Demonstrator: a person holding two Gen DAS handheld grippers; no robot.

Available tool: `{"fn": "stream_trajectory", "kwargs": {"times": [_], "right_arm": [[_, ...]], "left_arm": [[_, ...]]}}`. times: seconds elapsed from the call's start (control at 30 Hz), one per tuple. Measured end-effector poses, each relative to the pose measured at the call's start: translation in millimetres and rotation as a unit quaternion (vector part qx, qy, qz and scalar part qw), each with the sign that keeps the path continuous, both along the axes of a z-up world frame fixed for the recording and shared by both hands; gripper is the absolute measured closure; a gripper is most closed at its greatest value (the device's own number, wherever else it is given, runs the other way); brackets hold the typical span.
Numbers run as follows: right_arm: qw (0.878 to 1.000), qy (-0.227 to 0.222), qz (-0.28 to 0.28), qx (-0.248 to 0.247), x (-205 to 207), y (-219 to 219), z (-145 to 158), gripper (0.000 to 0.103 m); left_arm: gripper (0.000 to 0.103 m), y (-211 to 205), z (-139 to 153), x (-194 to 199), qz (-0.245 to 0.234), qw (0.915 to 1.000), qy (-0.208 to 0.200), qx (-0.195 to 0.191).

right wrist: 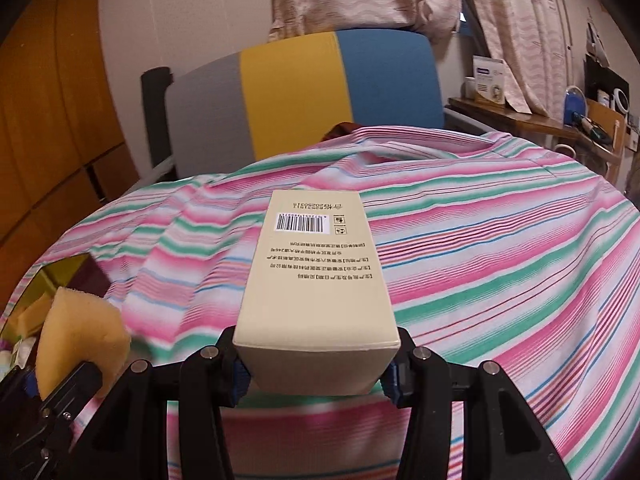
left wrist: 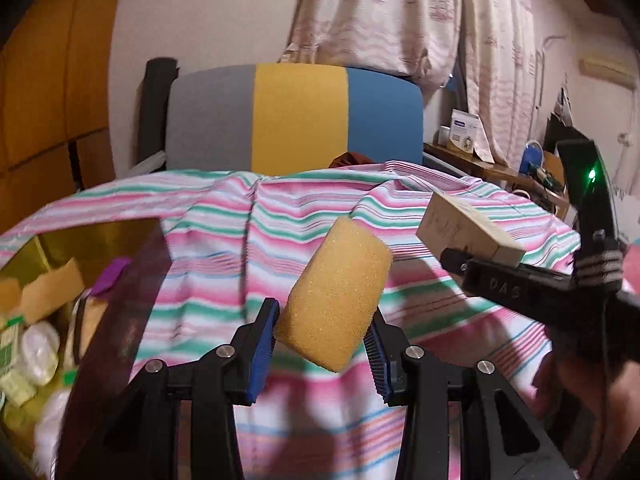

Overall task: Organize objects
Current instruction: 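Carry the sponge cake with the left gripper while the right carries the cream box to the tray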

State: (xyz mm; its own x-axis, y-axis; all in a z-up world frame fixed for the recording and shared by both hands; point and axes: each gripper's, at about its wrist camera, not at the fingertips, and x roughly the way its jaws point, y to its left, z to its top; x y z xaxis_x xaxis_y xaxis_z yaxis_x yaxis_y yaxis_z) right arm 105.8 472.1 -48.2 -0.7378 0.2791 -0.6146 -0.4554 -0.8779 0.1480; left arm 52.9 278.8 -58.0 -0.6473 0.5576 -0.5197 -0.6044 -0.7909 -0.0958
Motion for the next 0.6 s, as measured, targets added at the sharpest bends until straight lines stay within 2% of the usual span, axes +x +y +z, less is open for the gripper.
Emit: {"fn": "stream_trajectory", "kwargs": {"times": [0.23, 0.4, 0.6], "right_arm": [[0.999, -0.01, 0.035, 0.039, -9, -34, 2, 0.052], [0.998, -0.009, 0.047, 0.028, -9, -51, 0, 0.052], [0.997, -0.006, 0.071, 0.008, -9, -76, 0, 0.052]], "left_arm": [[0.061, -51, 13, 11, 0.006, 0.9993, -0.021, 0.031], [0.061, -89, 22, 13, 0.024, 0.9987, -0.023, 0.038], [0.061, -135, 30, 0, 0.058, 0.996, -0.048, 0.048]]}}
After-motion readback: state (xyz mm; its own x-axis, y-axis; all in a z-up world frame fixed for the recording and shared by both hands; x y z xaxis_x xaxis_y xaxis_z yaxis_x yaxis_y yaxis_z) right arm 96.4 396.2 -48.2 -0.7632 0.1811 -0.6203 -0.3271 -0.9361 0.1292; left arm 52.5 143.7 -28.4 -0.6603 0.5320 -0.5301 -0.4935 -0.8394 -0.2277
